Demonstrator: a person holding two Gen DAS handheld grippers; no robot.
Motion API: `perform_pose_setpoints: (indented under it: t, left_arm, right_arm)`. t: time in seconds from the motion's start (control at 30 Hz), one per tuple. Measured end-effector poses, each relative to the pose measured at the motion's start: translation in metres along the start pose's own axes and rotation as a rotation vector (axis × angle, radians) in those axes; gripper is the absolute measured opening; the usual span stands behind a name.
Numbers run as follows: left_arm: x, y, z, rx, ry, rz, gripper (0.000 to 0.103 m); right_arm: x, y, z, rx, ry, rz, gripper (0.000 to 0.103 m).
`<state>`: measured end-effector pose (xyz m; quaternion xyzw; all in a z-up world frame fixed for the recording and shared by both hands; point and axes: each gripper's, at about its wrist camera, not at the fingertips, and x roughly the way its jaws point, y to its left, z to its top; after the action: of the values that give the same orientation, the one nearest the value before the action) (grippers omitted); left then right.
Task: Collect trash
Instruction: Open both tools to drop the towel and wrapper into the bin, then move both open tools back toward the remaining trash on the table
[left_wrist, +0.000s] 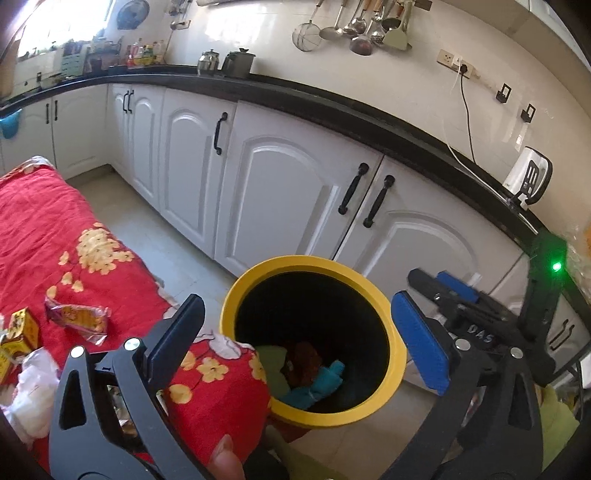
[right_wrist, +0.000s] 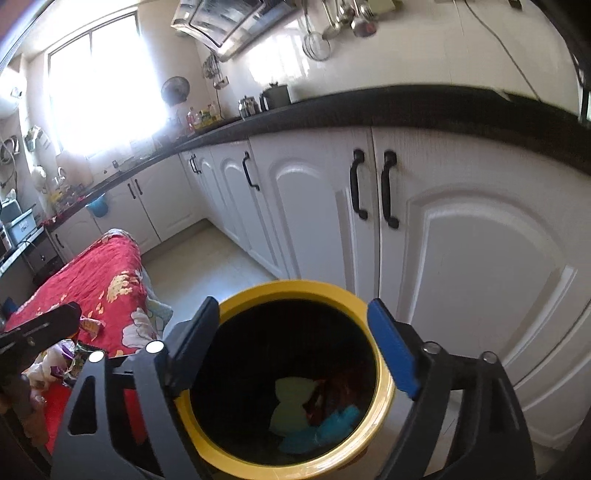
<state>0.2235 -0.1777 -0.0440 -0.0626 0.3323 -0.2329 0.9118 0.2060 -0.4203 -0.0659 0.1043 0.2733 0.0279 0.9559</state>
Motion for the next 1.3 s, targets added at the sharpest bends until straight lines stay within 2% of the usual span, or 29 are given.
perform_pose_setpoints:
  t: [0.4,0.87,1.3]
  left_arm:
    - [-0.033,0.013,-0.003,-0.003,-0.052,0.048,0.093]
    - [-0.087,0.038,0.001,-0.03,-0.158,0.102,0.093]
    - [-0.133,0.062,-0.004,-0.037,-0.228,0.165,0.093]
  right_arm:
    - [-0.017,0.023,0.01,-0.031,-0.047,0.034,0.089]
    - [-0.044,0.074,0.019,-0.106,-0.095,0.124,0.092]
    - [-0.062,0.127,0.014,-0.185,-0.108,0.206,0.093]
